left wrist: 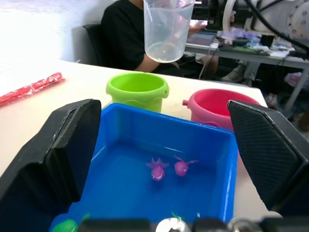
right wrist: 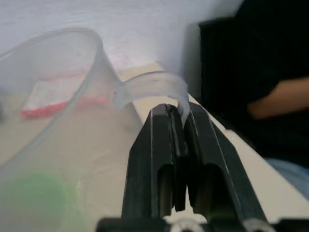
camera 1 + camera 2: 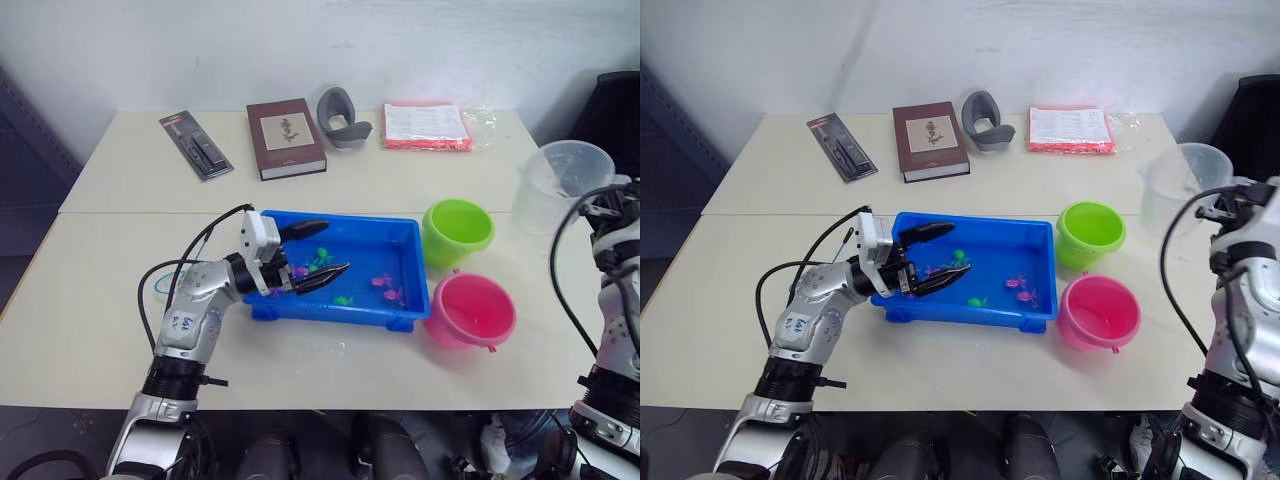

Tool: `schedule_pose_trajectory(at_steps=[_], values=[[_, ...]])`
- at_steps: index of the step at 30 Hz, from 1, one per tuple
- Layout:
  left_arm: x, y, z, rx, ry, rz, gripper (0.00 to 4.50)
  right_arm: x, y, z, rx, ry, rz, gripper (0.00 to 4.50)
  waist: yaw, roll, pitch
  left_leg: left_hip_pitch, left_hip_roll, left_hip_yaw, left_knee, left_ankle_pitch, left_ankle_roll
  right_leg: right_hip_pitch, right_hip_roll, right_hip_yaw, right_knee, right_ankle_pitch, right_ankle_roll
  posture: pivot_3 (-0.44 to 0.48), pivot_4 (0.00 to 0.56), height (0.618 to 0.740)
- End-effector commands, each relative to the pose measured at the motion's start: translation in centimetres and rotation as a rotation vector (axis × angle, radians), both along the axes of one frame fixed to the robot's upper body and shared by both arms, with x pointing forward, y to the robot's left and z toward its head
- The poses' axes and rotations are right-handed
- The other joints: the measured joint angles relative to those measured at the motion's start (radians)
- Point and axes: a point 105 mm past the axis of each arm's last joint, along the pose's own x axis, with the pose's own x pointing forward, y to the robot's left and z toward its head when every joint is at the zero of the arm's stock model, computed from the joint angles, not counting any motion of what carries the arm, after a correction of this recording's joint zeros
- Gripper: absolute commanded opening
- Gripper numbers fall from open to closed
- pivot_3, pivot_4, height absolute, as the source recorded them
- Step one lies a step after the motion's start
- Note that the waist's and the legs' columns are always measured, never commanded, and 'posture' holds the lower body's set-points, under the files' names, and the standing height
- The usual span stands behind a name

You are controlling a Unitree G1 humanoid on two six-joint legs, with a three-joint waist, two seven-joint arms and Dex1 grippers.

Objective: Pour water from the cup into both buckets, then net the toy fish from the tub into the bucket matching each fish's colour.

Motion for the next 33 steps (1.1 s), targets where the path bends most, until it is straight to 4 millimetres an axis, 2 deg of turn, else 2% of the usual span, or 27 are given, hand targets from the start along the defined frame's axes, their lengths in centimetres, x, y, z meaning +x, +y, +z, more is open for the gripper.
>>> schedule_pose_trajectory(at_steps=[1,4,6,9,13,17,20,22,23,27,30,33], values=[[-1.5,0.5,1.0,0.011,-0.036,-0.089,4.5,-1.8,-1.0,-1.6,0.126,-0.024,-0.068,0.07,-0.001,0.0,0.0,0.0,0.0,0.0,0.0,0.0,0.0,0.0,0.0,0.0,0.0,0.0,0.0,0.0,0.15,0.74],[-2.2,0.8,0.6,0.052,-0.016,-0.136,4.5,-1.7,0.2,-3.9,0.217,-0.053,-0.039,0.07,-0.004,0.001,0.0,0.001,0.0,0.001,0.0,0.0,0.0,0.0,0.001,0.001,0.001,0.0,0.0,0.0,0.15,0.74],[-2.4,1.0,0.6,0.059,-0.006,-0.14,4.5,-1.6,0.8,-5.8,0.209,-0.008,-0.028,0.07,-0.007,0.001,0.0,0.001,0.0,0.002,0.0,0.0,0.0,-0.001,0.002,0.002,0.001,0.0,0.0,0.0,0.15,0.74],[-2.3,1.1,0.6,0.056,0.0,-0.129,4.5,-1.6,0.5,-7.5,0.19,0.009,-0.053,0.07,-0.01,0.001,0.0,0.001,-0.001,0.002,-0.001,0.0,0.0,-0.001,0.002,0.002,0.001,0.0,0.0,0.0,0.15,0.74],[-2.4,0.9,0.6,0.052,0.004,-0.121,4.5,-1.2,0.3,-9.1,0.173,0.03,-0.068,0.07,-0.01,0.001,0.0,0.001,-0.001,0.002,-0.001,0.0,0.0,-0.001,0.002,0.002,0.001,0.0,0.0,0.0,0.15,0.74],[-2.6,1.0,0.7,0.054,0.005,-0.102,4.5,-1.7,-0.1,-9.3,0.116,0.049,-0.099,0.07,-0.011,0.001,0.0,0.001,-0.001,0.002,-0.001,0.0,0.0,-0.001,0.001,0.002,0.001,0.0,0.0,0.0,0.15,0.74],[-2.7,1.5,0.7,0.071,0.015,-0.094,4.5,-2.5,0.0,-9.1,0.117,0.047,-0.097,1.08,-0.012,0.001,0.0,0.001,-0.001,0.002,-0.001,0.0,0.0,-0.001,0.0,0.002,0.001,0.0,0.0,0.0,0.15,0.74],[-2.8,1.7,0.6,0.082,0.022,-0.093,4.5,-3.0,0.7,-9.1,0.128,0.06,-0.07,2.02,-0.013,0.001,0.0,0.001,0.0,0.002,-0.001,0.0,0.0,-0.001,0.0,0.002,0.001,0.0,0.0,0.0,0.15,0.74],[-2.7,1.8,0.6,0.092,0.023,-0.095,4.5,-3.3,1.1,-9.5,0.142,0.082,-0.059,2.64,-0.013,0.001,0.0,0.001,0.0,0.001,-0.001,0.0,0.0,-0.001,-0.001,0.002,0.001,0.0,0.0,0.0,0.15,0.74],[-2.7,2.4,0.5,0.118,0.026,-0.093,4.5,-6.9,2.3,-11.4,0.165,0.223,-0.06,4.48,-0.005,0.001,0.0,0.001,0.001,-0.001,-0.001,-0.001,-0.001,0.0,-0.002,0.002,0.001,-0.001,-0.001,0.0,0.15,0.74],[-2.3,4.2,-0.1,0.159,0.024,-0.036,4.5,-9.6,4.1,-11.6,0.157,0.286,-0.017,4.48,-0.003,0.002,0.0,0.001,0.002,-0.001,-0.002,-0.001,-0.002,-0.001,-0.002,0.002,0.0,-0.001,-0.002,0.0,0.15,0.74],[-1.9,6.9,-0.7,0.173,0.047,0.084,4.5,-11.6,6.5,-10.4,0.114,0.309,0.16,4.48,-0.007,0.003,0.0,0.002,0.001,0.0,-0.002,-0.001,-0.001,-0.001,-0.004,0.002,0.0,-0.001,-0.002,0.0,0.15,0.74]])
